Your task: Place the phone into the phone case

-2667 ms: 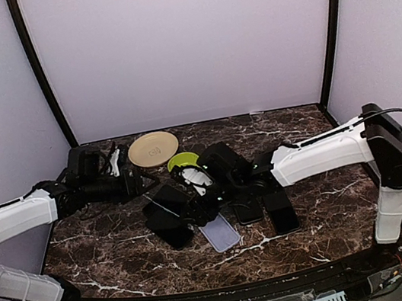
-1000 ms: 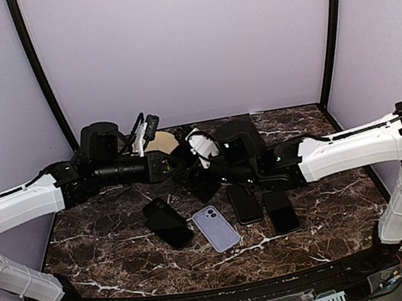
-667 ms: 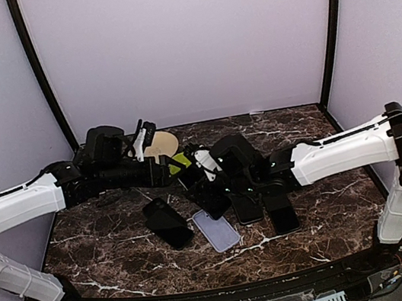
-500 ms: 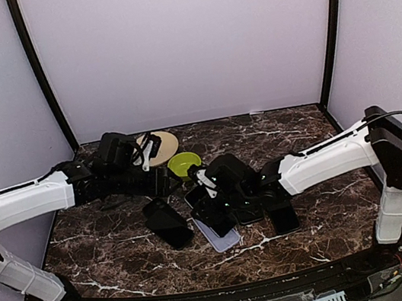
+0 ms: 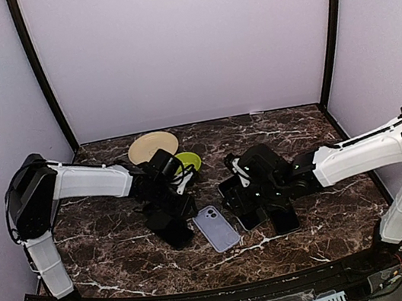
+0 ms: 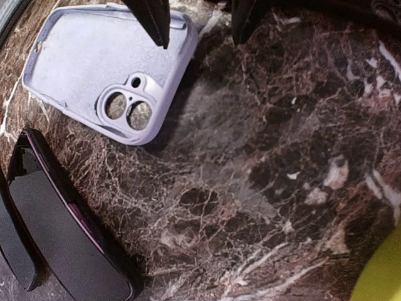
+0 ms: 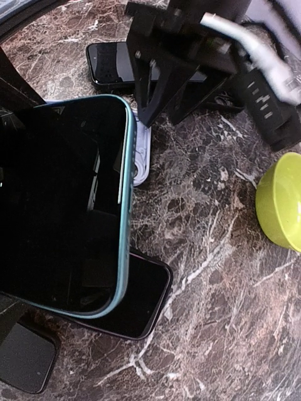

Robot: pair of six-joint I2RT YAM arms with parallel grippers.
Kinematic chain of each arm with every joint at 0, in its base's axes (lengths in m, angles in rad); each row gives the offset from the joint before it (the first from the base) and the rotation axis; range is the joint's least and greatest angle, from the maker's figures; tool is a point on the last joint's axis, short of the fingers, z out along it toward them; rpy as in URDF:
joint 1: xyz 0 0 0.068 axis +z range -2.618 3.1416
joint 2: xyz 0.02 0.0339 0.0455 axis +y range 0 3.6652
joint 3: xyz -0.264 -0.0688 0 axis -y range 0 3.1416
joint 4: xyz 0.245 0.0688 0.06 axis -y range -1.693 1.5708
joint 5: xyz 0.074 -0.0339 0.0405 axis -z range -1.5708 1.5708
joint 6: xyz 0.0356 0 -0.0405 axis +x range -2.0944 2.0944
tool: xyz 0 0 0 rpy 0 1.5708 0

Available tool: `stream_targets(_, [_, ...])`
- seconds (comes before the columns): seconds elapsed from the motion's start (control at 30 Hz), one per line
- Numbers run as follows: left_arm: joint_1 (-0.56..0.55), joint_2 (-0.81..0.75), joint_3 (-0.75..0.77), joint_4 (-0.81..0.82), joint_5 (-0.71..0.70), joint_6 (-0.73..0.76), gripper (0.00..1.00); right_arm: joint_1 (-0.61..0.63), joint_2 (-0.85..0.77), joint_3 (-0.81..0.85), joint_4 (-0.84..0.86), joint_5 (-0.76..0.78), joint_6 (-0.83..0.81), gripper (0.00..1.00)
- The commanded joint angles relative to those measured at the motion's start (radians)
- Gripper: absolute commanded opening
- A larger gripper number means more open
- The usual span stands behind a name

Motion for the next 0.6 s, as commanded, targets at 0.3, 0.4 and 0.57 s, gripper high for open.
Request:
stream_targets(0.3, [-0.057, 0.057, 0.036, -0.065, 0.171, -0.011, 0.31, 0.033, -0.027, 0.020, -0.010, 0.078, -0.015, 0.28])
stream_targets(0.4, [-0.065, 0.044, 0.014, -0.050, 0.206, -0.093, 0.29, 0.065, -0.034, 0.002, 0.028, 0.075, -0.010, 0.28])
stream_targets(0.57, [-0.066, -0.039, -0.038, -0.014, 0.180, -0.171, 0.33, 0.131, -0.010, -0.014, 0.139, 0.062, -0.031, 0.30])
